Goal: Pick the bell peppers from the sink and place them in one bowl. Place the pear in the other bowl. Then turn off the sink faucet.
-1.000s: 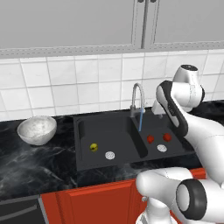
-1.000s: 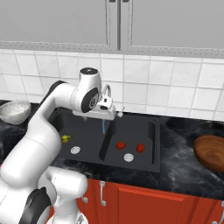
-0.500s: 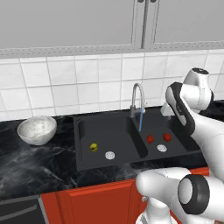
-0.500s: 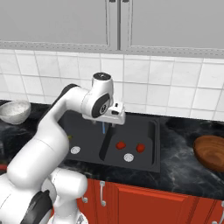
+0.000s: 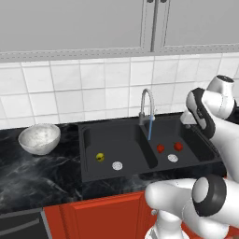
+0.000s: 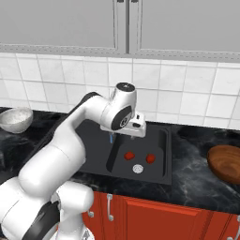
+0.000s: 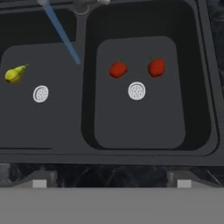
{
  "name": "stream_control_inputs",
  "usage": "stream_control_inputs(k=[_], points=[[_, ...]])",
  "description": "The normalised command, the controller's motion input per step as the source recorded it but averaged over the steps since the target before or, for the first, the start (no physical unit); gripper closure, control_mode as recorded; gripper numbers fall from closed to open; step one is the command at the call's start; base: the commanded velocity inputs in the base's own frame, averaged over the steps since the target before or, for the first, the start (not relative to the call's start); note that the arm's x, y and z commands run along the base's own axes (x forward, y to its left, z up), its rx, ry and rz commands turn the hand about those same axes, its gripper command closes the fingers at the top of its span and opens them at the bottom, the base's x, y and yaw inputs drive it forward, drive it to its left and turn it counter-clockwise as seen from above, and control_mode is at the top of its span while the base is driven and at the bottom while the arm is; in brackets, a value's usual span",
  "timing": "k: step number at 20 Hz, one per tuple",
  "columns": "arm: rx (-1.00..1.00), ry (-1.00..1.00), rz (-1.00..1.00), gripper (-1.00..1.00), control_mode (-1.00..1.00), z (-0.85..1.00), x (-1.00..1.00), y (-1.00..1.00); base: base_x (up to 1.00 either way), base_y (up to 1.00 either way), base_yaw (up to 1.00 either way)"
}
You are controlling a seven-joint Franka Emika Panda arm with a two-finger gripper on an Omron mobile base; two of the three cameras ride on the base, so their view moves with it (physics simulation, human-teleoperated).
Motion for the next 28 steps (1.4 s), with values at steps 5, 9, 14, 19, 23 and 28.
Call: stream_control_inputs(k=[5,9,14,19,23,28], points=[[0.01,0.0,0.0,-1.0,-1.0,-0.13,0.14,-0.26,0.0,0.0,0.0],[0.0,0.0,0.0,-1.0,-1.0,-0.18,0.18,-0.13,0.0,0.0,0.0],[0.0,0.0,0.0,-1.0,-1.0,-0.28,0.21,-0.04,0.0,0.0,0.0],[0.0,0.0,0.0,-1.0,-1.0,-0.29,0.2,0.0,0.0,0.0,0.0],[0.0,0.03,0.0,-1.0,-1.0,-0.21,0.21,0.0,0.0,0.0,0.0],[-0.01,0.05,0.0,-1.0,-1.0,-0.23,0.16,-0.03,0.0,0.0,0.0]])
